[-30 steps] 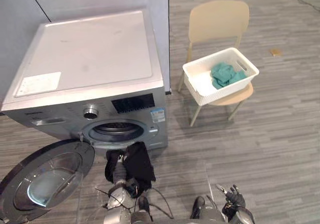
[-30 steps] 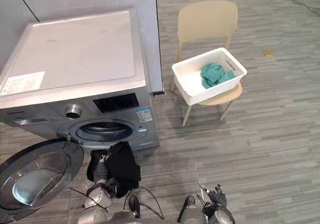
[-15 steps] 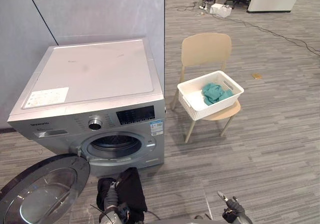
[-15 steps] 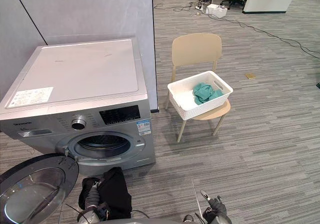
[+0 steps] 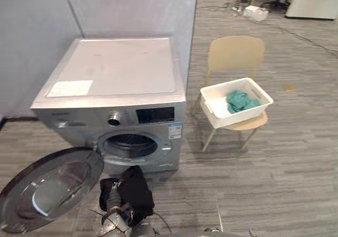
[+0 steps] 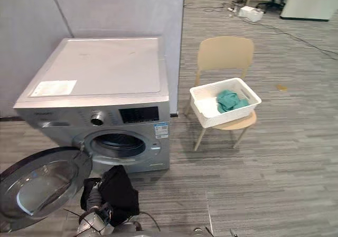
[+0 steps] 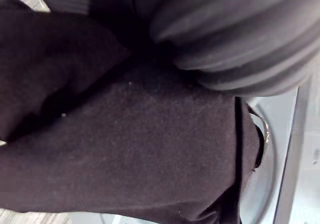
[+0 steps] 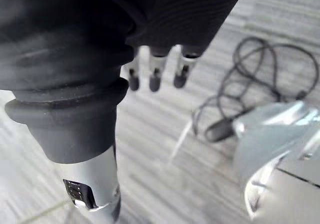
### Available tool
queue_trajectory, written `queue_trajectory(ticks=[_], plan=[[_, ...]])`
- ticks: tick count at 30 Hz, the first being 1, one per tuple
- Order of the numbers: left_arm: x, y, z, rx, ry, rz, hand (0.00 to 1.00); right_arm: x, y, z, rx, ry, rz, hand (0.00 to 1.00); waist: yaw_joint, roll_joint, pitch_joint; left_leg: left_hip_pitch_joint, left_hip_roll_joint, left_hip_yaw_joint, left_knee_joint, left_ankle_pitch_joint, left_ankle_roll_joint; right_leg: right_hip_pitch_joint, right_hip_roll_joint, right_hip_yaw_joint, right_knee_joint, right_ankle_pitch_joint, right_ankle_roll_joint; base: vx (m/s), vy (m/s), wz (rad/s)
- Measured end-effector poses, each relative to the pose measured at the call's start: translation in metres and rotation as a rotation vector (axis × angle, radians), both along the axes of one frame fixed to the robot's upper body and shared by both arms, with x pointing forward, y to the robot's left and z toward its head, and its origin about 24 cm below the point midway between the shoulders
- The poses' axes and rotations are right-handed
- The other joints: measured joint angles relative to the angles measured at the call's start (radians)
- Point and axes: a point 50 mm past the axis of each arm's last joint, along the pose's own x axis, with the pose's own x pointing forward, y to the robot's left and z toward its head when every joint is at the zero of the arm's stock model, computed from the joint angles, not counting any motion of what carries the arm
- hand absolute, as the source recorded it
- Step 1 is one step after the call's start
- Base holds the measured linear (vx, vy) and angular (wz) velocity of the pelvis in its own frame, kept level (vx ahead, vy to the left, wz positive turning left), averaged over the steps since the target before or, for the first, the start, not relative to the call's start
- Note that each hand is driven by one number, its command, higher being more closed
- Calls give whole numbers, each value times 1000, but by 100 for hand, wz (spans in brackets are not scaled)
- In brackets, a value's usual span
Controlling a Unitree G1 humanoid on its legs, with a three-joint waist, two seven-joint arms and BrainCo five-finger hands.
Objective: Pick up the laundry basket with both hands and put the clothes into the washing machine.
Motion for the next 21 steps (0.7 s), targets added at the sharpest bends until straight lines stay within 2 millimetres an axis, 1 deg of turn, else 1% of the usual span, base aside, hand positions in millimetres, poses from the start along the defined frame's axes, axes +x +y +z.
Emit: queue_trajectory(ticks=[1, 2, 3, 4, 5, 6, 7, 8, 9, 10, 11, 12, 13, 14, 15, 16, 17, 18, 19, 20, 21], plan=[[-1, 0, 0, -3, 3, 3, 100, 2, -2, 1, -8, -7, -5, 0, -2, -12, 4, -4, -4, 0, 5, -7, 4, 5, -14, -12, 2, 3, -3, -12, 156, 32], [-1, -1, 0, -8, 0, 7, 100, 9, -4, 2, -18, -20, 2, 0, 2, -6, 4, -26, 29, 41, 79, -51, 57, -1, -32, -31, 12, 14, -8, 1, 163, 18], [-1, 0, 0, -8, 1, 7, 100, 12, -6, 3, -23, -28, 4, 0, 2, -7, 4, -33, 56, 63, 109, -60, 72, -2, -41, -33, 15, 15, -4, 13, 181, 19], [0, -2, 0, -14, -1, 3, 100, 18, -8, 5, -40, -48, 3, 0, -2, -11, 2, -36, 104, 80, 117, -61, 74, -3, -64, -37, 14, 21, 10, 39, 195, 23], [1, -6, 0, -20, -2, -13, 100, 23, -10, 7, -50, -61, 2, 0, -7, -9, 2, -35, 132, 66, 86, -52, 59, -6, -80, -42, 13, 31, 29, 79, 230, 32], [3, -11, -1, -27, -3, -36, 100, 26, -13, 8, -59, -68, -1, 0, -13, 5, -4, -32, 142, 36, 32, -32, 28, -7, -90, -49, 14, 41, 49, 155, 326, 36], [6, -21, -1, -44, -1, -75, 100, 26, -20, 11, -77, -68, -12, 0, -12, 32, -14, -10, 151, 0, -80, 19, -44, -18, -106, -54, 19, 59, 86, 194, 431, 36], [9, -27, -1, -56, -9, -99, 100, 27, -26, 13, -93, -70, -26, 0, -11, 58, -25, 27, 138, 4, -153, 2, -107, -23, -131, -57, 26, 80, 124, 209, 469, 31], [13, -24, 1, -41, -14, -113, 100, 31, -19, 10, -71, -73, -39, 0, -12, 23, -22, 24, 95, 18, -139, 1, -94, -20, -172, -57, 23, 94, 132, 174, 465, 17], [18, -21, 4, -23, -31, -128, 100, 36, -7, 7, -41, -80, -41, 0, -10, -8, -17, 8, 61, 31, -109, -15, -65, -21, -206, -59, 13, 122, 127, 126, 415, 23], [24, -12, 8, 9, -43, -146, 100, 39, 4, 5, -11, -88, -45, 0, -8, -7, -14, -37, 41, 24, -34, -70, -47, -22, -233, -70, 11, 160, 146, 107, 481, 19], [28, -15, 10, 12, -57, -168, 100, 39, 10, 3, 9, -89, -46, 0, -2, -22, -21, -59, 21, 30, 5, -111, -28, -30, -257, -70, 20, 207, 151, 60, 414, 16], [28, -12, 11, 24, -57, -176, 100, 40, 12, 3, 13, -89, -45, 0, 3, -17, -20, -56, 6, 42, 5, -121, -17, -43, -277, -61, 29, 230, 139, 64, 440, -15], [26, -13, 10, 21, -50, -178, 100, 42, 10, 3, 10, -93, -42, 0, 3, -17, -24, -32, -26, 73, -28, -130, 1, -72, -315, -49, 49, 292, 77, 95, 473, -45], [25, -19, 8, 22, -44, -201, 100, 44, 4, 5, -2, -96, -34, 0, 6, 7, -26, 10, -52, 112, -100, -110, 36, -115, -347, -60, 60, 396, -39, 85, 375, -46], [25, -20, 8, 22, -45, -205, 100, 44, 3, 5, -4, -96, -28, 0, 6, 15, -26, 18, -56, 120, -112, -108, 40, -126, -352, -63, 72, 408, -55, 154, 344, -51], [26, -25, 9, 26, -49, -222, 100, 47, 2, 6, -5, -96, -10, 0, 3, 34, -20, 39, -60, 140, -142, -97, 57, -176, -367, -75, 203, 343, -106, 185, 219, -38], [28, -22, 10, 45, -50, -235, 100, 48, 5, 6, 0, -97, 8, 0, 0, 44, -13, 63, -61, 145, -163, -88, 70, -209, -346, -70, 316, 230, -77, 213, 247, -33], [28, -21, 10, 54, -49, -251, 100, 48, 6, 5, 4, -102, 11, 0, -3, 49, -9, 74, -60, 145, -175, -84, 73, -218, -323, -57, 352, 179, -51, 141, 123, -16], [30, -21, 11, 67, -51, -283, 100, 47, 8, 5, 10, -106, 43, 0, -6, 52, -2, 98, -59, 145, -202, -78, 72, -218, -268, -28, 386, 76, 0, 118, 73, 1], [32, -25, 12, 67, -56, -301, 100, 44, 9, 5, 10, -106, 66, 0, -8, 56, 3, 117, -59, 141, -222, -71, 71, -215, -198, 2, 384, -18, 10, 109, 40, 5]])
